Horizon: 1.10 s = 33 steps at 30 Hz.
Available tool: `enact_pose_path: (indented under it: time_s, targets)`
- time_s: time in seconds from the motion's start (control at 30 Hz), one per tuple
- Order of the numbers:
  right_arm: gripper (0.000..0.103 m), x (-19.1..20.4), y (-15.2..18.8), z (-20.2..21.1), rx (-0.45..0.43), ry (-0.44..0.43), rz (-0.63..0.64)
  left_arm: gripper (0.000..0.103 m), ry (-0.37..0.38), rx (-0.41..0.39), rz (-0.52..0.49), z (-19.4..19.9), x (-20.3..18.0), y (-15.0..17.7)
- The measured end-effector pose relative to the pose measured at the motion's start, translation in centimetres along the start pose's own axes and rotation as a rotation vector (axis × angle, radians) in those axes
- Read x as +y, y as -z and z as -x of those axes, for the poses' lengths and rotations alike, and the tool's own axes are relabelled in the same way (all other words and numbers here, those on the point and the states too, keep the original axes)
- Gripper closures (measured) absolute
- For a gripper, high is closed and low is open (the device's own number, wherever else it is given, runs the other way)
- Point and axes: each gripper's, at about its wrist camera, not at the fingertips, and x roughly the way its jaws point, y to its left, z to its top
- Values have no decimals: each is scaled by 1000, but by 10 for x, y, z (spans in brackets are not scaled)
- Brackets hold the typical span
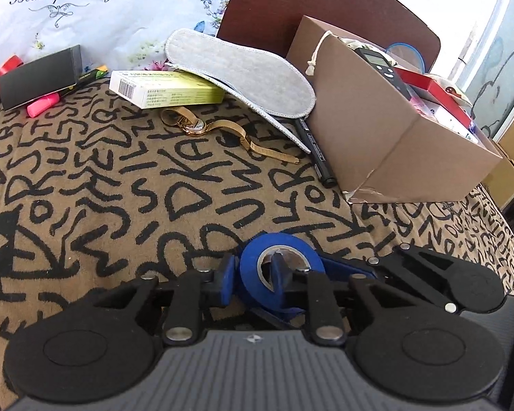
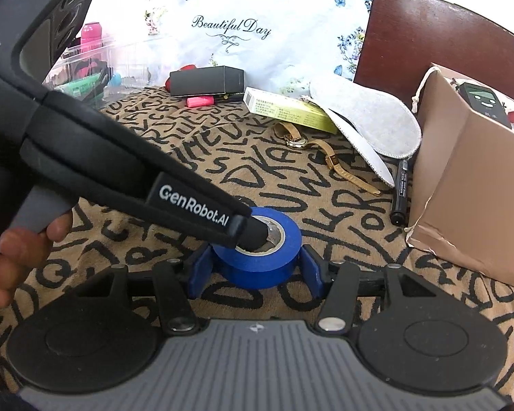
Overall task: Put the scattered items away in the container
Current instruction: 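Lift the blue tape roll with the left gripper toward the box, then lower the tape roll into the box and open the left gripper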
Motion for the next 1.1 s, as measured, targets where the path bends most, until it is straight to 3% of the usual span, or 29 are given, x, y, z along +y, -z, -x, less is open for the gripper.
enact_pose_path:
  time_s: [0.27, 0.63, 0.83, 1.1]
  targets:
    - [49, -9, -9, 35, -82, 32, -17, 80, 19, -94, -54, 28, -33, -16]
    - [49, -64, -44, 96, -312, 215, -71, 80, 100, -283, -220, 45, -114, -81]
    - [49, -102, -50, 99, -356, 287, -131, 80, 140, -289, -288, 22, -142, -104]
    - [49, -137, -47, 84, -332, 322, -204, 80, 172, -260, -311, -15, -155, -118]
